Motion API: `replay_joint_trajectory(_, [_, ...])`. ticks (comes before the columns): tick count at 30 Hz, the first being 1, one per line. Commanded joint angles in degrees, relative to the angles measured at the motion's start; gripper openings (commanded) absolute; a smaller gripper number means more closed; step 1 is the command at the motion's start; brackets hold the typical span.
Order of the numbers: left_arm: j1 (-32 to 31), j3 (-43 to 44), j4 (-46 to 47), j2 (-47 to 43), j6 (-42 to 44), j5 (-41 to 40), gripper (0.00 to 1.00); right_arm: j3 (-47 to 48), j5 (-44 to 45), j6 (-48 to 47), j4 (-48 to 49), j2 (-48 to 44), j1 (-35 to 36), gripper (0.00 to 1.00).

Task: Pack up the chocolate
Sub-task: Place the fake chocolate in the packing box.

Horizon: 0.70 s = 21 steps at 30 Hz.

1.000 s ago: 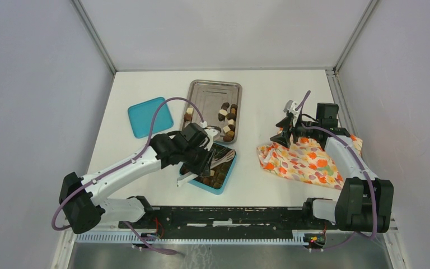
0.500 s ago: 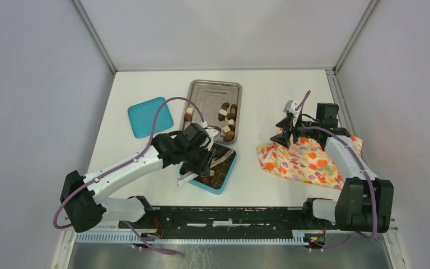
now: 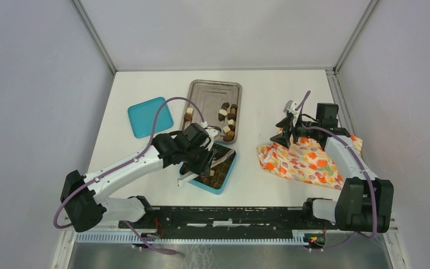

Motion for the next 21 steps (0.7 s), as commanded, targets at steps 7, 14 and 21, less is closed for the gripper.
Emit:
replay_joint_trajectory(7, [-0.16,3.08,3.24,-2.35,-2.73,-0.96,0.46,0.21,-0.83,-0.99,0.15,-0.9,0.32,0.72])
replay_joint_trajectory(14, [0.67,5.67,5.32,-4.77,-3.32,-1.03,0.44,0.3,-0.88,-1.06,0.08,-0.95,0.32,0.72])
replay_joint_trajectory(21, [6.57,7.65,9.2,-1.98,-1.53,-1.49,0.44,0.3,-0.96,-1.15,-0.08,-1.07,0.34,0.72])
